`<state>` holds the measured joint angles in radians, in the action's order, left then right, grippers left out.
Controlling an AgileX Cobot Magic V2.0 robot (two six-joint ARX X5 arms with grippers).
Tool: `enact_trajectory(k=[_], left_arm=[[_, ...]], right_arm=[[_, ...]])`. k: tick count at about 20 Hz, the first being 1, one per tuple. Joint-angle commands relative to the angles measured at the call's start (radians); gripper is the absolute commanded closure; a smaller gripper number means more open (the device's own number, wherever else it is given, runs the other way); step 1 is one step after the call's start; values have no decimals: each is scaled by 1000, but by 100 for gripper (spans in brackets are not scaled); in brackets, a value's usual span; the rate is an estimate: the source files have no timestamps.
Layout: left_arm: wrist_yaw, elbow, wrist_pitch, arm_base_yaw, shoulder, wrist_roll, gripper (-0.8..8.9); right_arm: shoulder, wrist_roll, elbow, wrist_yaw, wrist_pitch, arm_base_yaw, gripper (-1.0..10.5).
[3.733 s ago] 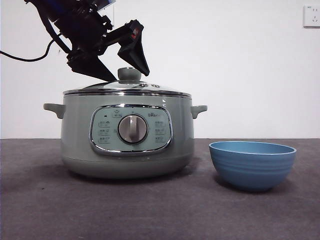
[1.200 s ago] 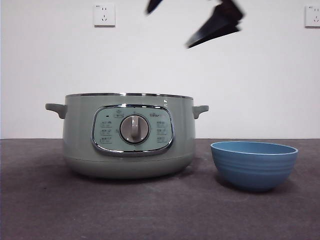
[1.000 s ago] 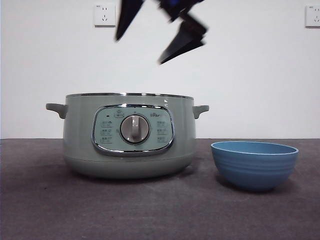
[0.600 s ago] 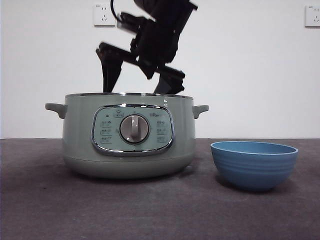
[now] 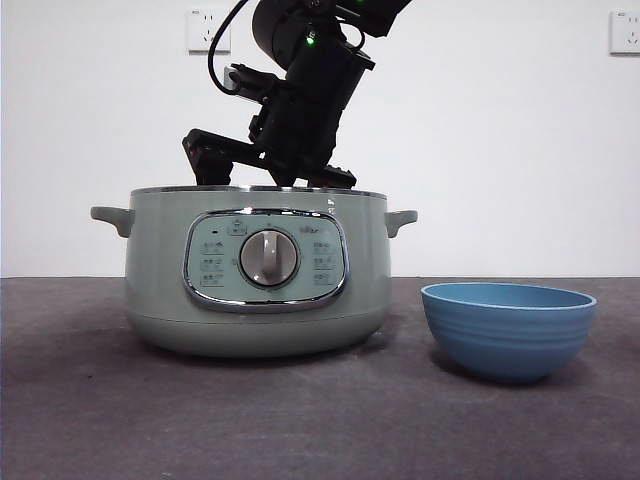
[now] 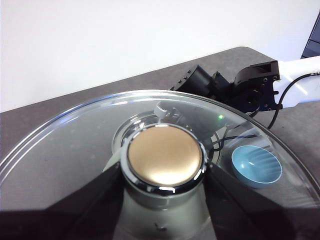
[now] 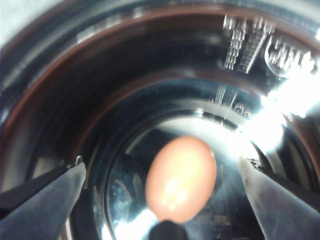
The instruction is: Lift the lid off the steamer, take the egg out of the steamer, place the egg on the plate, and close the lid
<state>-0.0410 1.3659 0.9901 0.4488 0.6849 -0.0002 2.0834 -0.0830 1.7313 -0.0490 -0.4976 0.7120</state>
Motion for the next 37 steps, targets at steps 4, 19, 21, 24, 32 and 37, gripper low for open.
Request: enact_trajectory(k=[4,19,21,24,32,37], left_arm=[[-19,15,-52,1,-11,4,822],[-18,15,-24,1,-11,24,822],[-18,15,-24,1,-11,24,822],[-18,15,-29,1,-11,24,822],[-20,15,-27,1,-11,31,822],[-19,15,-21,1,-11,31,822]], right_arm=[[54,-6,-4,4,0,2,384],[29,3,-4,5,25,3,959],[-51,8,-4,7,-3,3,959],[-236,69,-4,71,-123,2,959],[-600,119,-8,186,-507,-103,959],[-637,129,-120,146,-565,-212,959]])
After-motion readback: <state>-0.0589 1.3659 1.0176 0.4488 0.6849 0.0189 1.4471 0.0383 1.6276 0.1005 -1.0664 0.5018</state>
